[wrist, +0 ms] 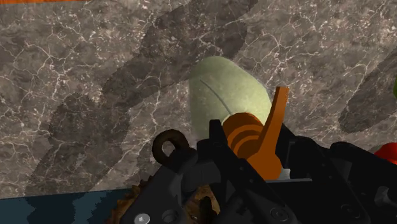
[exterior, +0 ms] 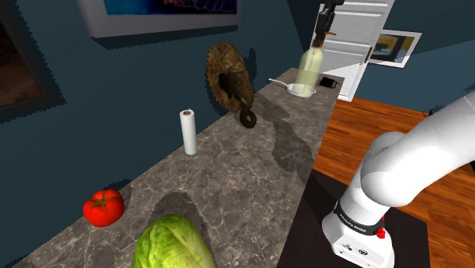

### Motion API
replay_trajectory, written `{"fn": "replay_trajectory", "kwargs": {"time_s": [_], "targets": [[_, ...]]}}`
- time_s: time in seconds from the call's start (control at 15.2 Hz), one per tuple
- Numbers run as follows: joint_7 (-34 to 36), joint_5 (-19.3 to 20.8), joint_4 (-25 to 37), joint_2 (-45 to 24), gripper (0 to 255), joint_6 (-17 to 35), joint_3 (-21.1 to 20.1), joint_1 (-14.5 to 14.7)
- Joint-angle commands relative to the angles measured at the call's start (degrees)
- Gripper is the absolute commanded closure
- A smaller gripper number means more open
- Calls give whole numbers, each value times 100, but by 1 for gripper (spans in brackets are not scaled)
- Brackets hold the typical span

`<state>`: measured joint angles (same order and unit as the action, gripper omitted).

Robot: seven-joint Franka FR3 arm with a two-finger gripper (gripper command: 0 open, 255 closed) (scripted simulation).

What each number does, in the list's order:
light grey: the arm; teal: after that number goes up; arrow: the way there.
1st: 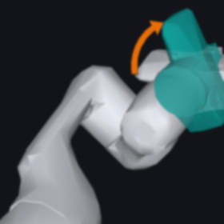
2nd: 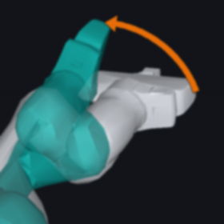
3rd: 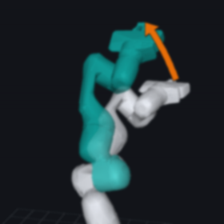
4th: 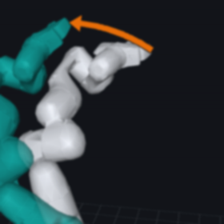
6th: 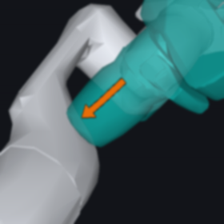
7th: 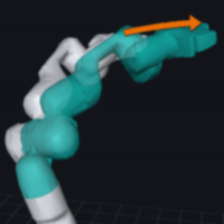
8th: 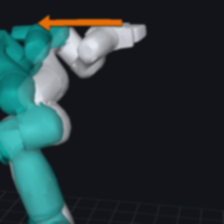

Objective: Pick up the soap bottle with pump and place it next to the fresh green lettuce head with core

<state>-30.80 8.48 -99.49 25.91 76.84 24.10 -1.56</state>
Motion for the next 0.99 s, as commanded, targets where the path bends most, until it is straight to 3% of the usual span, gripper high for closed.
{"fn": "replay_trajectory", "kwargs": {"time_s": [0.0, 0.4, 0.92], "targets": [[314, -11, -236, 270, 255, -53, -274, 15], [1160, -196, -928, 1059, 255, -221, -1056, 34], [2241, -742, -1479, 1789, 255, -456, -2054, 122]]}}
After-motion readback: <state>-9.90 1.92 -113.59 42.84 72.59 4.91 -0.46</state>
